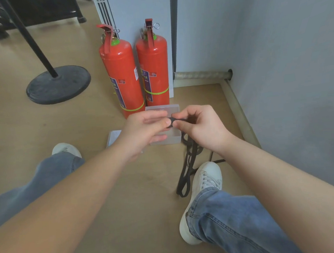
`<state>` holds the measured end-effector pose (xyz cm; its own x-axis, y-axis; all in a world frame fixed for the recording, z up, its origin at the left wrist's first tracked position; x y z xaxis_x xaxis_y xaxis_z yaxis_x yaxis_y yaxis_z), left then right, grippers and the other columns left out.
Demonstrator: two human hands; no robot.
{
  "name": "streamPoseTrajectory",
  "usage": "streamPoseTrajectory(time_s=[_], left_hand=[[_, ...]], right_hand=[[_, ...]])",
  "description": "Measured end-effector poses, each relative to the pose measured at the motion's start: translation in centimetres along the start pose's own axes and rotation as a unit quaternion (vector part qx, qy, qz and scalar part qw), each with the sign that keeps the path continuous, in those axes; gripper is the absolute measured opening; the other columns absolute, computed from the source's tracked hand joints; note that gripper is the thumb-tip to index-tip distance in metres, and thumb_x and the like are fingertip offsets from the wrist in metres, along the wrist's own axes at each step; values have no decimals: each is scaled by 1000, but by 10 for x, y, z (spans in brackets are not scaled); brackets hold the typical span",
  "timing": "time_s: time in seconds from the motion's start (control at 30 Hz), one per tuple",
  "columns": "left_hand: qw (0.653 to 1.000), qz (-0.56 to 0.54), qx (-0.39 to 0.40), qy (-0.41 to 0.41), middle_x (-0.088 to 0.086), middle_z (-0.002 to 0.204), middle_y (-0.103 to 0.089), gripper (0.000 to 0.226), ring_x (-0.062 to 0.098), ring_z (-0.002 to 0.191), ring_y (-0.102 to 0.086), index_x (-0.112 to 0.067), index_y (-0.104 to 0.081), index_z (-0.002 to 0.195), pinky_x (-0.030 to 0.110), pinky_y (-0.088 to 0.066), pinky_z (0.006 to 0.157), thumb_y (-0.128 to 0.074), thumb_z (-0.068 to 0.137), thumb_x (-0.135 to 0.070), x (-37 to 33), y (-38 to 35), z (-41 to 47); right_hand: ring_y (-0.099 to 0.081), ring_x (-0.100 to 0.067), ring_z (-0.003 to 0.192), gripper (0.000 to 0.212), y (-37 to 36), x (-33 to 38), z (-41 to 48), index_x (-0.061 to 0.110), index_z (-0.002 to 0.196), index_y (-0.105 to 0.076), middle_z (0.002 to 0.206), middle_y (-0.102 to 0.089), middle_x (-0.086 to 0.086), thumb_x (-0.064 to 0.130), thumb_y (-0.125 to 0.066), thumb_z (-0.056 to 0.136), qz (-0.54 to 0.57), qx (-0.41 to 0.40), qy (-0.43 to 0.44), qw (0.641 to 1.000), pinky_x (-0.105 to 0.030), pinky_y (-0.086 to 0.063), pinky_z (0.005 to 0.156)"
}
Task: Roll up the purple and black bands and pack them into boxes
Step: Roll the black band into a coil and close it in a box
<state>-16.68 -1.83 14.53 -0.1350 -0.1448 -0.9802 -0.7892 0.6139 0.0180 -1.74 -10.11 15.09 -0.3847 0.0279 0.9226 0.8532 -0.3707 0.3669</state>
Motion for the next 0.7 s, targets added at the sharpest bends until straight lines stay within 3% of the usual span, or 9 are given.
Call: streamPoseTrajectory(time_s=[0.1, 0.23, 0.33, 0.47, 0.6, 0.7], left_hand=[[982, 178, 31, -57, -4, 103, -75, 28, 6, 90, -74, -27, -72, 107, 24, -60, 70, -79, 84, -12, -13, 5, 3], [955, 281, 75, -62, -7, 90, -77, 30, 1, 85, -72, -31, -71, 98, 23, -56, 81, -87, 75, -19, -17, 8, 6], [958, 273, 72, -56, -4, 92, -77, 36, 6, 87, -74, -32, -70, 104, 31, -58, 87, -87, 75, -19, -13, 12, 8], [969, 237, 30, -60, -3, 96, -75, 32, 1, 82, -73, -23, -73, 110, 14, -55, 76, -82, 81, -15, -9, 12, 6], [994, 103, -7, -48, 4, 97, -75, 23, 5, 81, -73, -14, -72, 108, 15, -56, 70, -75, 87, -4, -4, 6, 1], [998, 13, -47, -27, 5, 100, -73, 20, 9, 87, -72, -13, -69, 107, 16, -57, 71, -69, 90, -1, 5, 0, 0]], right_hand=[[-67, 4, 75, 23, 1, 1, 2, 35, 88, -73, 82, -75, 17, 13, -78, 89, -43, 63, 12, 997, -19, -50, 76], [-70, -18, 77, 18, 0, 2, 4, 30, 94, -73, 87, -77, -1, 14, -79, 88, -90, 109, 20, 990, -34, -57, 78], [-65, -11, 63, 23, -2, -1, 4, 29, 91, -66, 76, -75, 0, 12, -81, 85, -48, 96, -27, 994, -27, -52, 66], [-67, -13, 59, 15, -4, -6, 1, 15, 84, -71, 70, -74, -6, 6, -82, 84, 56, 56, -74, 994, -22, -54, 62], [-72, -23, 67, 14, -9, -15, -2, 8, 94, -71, 75, -75, -13, 2, -80, 85, 184, 7, -113, 976, -30, -58, 68], [-74, -30, 71, 22, -16, -23, -6, 8, 102, -67, 77, -75, -15, 6, -81, 85, 210, -51, -132, 967, -44, -62, 79]])
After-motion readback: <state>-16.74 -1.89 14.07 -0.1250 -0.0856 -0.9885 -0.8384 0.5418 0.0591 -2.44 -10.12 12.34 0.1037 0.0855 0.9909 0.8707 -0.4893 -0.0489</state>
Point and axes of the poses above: each hand's wrist, its own z-axis towards the middle knuckle, its own y-axis out of the back of the hand, x = y × z, the point moved 4 cm from there along z, towards the middle knuckle
